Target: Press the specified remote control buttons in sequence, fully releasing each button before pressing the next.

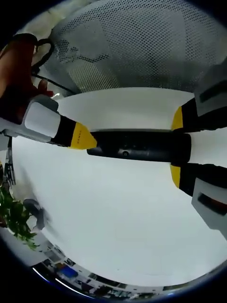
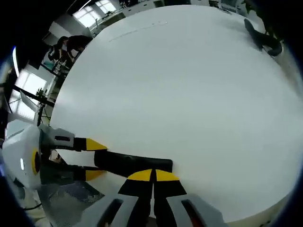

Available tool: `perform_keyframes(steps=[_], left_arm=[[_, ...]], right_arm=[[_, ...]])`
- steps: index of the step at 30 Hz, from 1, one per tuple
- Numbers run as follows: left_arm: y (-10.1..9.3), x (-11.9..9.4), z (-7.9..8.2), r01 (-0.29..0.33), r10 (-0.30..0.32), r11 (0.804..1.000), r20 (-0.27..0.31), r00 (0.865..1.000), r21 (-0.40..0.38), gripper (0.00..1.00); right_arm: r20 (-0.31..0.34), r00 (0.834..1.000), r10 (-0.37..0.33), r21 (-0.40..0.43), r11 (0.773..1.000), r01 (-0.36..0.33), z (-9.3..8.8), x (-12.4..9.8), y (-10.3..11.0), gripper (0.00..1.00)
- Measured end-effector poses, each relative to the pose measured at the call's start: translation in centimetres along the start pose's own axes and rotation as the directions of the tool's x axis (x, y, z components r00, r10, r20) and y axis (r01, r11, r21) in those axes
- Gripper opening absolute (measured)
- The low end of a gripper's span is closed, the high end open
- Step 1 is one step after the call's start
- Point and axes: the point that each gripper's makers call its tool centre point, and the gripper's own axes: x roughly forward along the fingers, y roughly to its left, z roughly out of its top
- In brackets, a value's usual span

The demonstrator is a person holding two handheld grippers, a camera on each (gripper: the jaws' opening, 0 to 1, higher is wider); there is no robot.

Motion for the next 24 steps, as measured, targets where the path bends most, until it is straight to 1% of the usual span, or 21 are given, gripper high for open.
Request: perform_keyframes(steps=[1,3,6,16,20,24], left_arm=[[0.00,0.00,0.00,0.000,0.000,1.000,0.000,1.000,0.001,0.24],[0.01,0.00,0.00,0.000,0.000,1.000,0.000,1.000,0.000,0.24],[0.01,-0.02,0.00,0.000,0.000,1.000,0.004,1.000,-0.003,0.24],[0.04,-0.03,-0.01,0.010,-0.010,1.000,0.006,1.000,0.011,0.24],[0.05,-0.07,-0.04,0.010,-0.010,1.000,0.024,1.000,0.003,0.24],[0.05,-0.08,-0.02,0.009,-0.009,1.000,0.033,0.999,-0.003,0.24]], right_arm=[[-0.006,1.000,-0.017,-0.021,1.000,0.017,-0.06,0.11,-0.28,0.00],[-0.006,1.000,-0.010,-0.020,1.000,0.010,0.07,0.06,0.05,0.00],[-0.012,1.000,-0.024,-0.031,0.999,0.024,0.08,0.14,-0.03,0.00],[-0.020,1.000,-0.010,-0.007,1.000,0.010,0.13,0.17,-0.05,0.00],[-0.011,1.000,-0.026,-0.032,0.999,0.025,0.08,0.13,0.11,0.00],[-0.001,1.000,-0.023,-0.012,1.000,0.023,0.20,0.17,-0.11,0.00]])
